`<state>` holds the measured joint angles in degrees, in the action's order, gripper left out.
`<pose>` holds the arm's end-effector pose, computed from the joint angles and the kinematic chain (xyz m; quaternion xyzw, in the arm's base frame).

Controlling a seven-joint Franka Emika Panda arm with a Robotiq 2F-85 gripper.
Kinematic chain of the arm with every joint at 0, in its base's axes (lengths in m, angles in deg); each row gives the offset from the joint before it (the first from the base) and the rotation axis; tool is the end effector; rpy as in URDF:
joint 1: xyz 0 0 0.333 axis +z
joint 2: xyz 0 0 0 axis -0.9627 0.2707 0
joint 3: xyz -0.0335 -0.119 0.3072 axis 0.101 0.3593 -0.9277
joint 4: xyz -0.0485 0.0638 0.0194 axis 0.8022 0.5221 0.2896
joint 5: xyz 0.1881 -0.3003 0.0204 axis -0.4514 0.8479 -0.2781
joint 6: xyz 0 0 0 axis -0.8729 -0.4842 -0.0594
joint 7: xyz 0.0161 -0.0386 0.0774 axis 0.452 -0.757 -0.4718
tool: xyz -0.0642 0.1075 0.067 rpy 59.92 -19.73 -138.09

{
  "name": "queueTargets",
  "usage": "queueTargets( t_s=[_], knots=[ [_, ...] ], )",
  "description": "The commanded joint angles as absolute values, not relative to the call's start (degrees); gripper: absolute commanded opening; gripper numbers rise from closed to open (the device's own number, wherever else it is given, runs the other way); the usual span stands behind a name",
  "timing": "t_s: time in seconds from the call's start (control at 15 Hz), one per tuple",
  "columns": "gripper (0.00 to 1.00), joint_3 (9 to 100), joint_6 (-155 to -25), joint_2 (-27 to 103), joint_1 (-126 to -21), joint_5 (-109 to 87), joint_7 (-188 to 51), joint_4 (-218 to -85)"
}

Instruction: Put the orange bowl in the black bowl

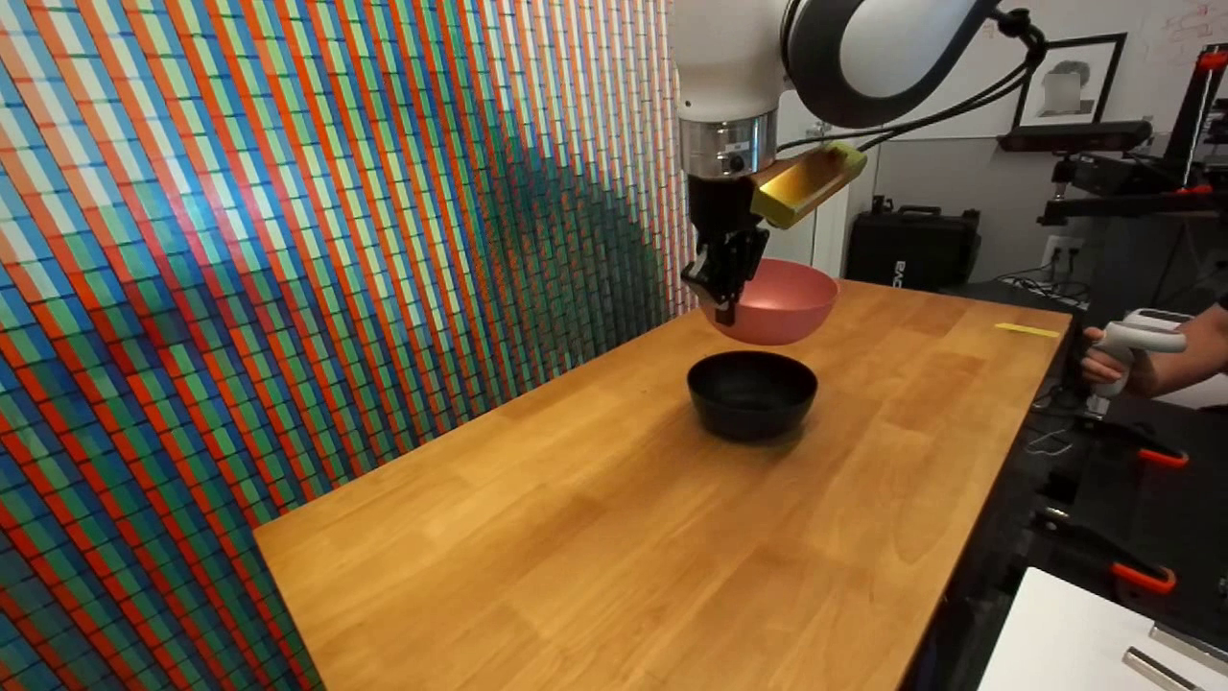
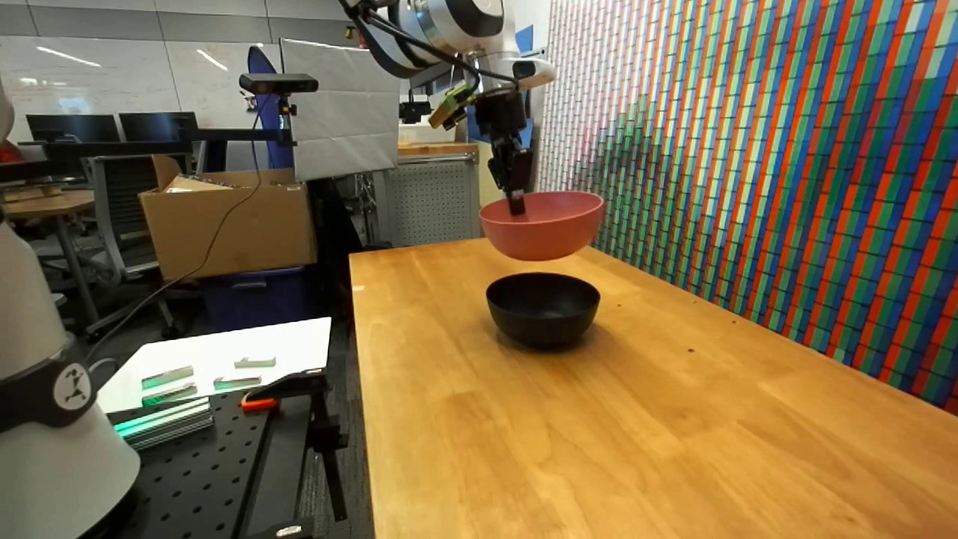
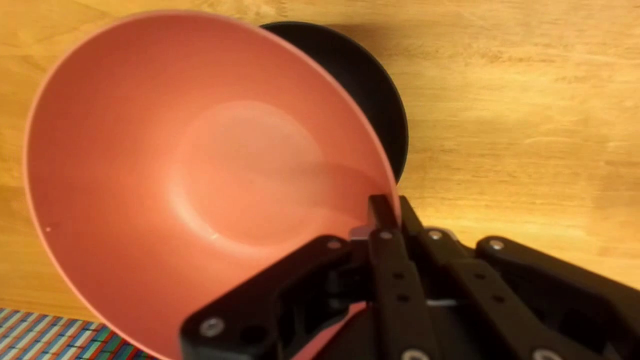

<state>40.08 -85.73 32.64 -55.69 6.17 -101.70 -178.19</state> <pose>0.4891 0.2526 0.3457 0.9925 0.0360 0.0683 0.0951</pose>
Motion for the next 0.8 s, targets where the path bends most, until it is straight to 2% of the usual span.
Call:
queueTargets(
  t_s=[0.0, 0.33, 0.4, 0.53, 0.73],
  knots=[
    [0.01, 40.44, -87.17, 36.21, -54.01, 10.14, -103.78, -175.22],
    [0.04, 40.93, -87.35, 39.25, -52.78, 9.68, -103.29, -172.42],
    [0.3, 41.03, -87.07, 39.54, -52.69, 9.53, -103.07, -172.06],
    [0.31, 41.17, -86.75, 39.73, -52.74, 8.92, -102.77, -171.72],
    [0.53, 41.54, -86.37, 39.48, -52.89, 8.82, -102.58, -171.48]
  ],
)
